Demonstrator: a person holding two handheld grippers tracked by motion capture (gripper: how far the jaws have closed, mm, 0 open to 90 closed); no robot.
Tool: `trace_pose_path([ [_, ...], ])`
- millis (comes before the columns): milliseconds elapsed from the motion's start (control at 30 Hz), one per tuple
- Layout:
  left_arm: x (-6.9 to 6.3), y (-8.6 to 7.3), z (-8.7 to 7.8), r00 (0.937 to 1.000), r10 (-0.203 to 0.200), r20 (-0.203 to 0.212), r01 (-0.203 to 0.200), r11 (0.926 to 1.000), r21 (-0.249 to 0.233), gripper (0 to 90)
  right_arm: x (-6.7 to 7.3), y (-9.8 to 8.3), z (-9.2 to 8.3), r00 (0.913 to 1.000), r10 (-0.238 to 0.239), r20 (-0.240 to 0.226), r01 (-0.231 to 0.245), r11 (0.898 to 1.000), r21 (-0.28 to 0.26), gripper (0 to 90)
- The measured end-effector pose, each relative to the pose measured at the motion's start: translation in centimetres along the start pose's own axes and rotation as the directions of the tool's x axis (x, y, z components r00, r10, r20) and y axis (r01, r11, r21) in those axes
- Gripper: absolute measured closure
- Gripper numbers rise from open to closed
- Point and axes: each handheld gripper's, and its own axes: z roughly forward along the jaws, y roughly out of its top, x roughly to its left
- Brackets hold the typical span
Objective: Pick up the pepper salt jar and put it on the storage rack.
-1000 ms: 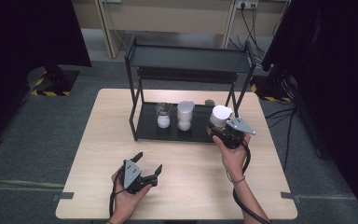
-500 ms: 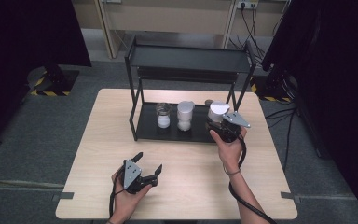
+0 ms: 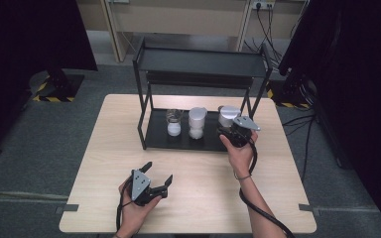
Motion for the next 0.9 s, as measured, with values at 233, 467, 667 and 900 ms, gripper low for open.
trace_pose_path([
  [233,0.0,0.0,0.0,1.0000,0.001,0.001,-0.001,1.0000,-0.001,11.7,0.1,0.0,1.1,1.0000,0.003,0.004,-0.003,1.000,0.014,30.7],
  [467,0.0,0.0,0.0,1.0000,0.002,0.002,-0.002,1.0000,0.000,11.7,0.0,0.1,2.0,0.9999,0.008,0.014,-0.009,0.999,0.031,30.7],
  [667,0.0,0.0,0.0,1.0000,0.002,0.002,-0.002,1.0000,0.002,11.7,-0.1,-0.1,2.6,0.9998,0.012,0.018,-0.013,0.999,0.040,30.7],
  [900,0.0,0.0,0.0,1.0000,-0.001,0.003,0.001,1.0000,0.001,11.7,-0.1,-0.3,3.2,0.9997,0.016,0.019,-0.017,0.998,0.056,30.7],
])
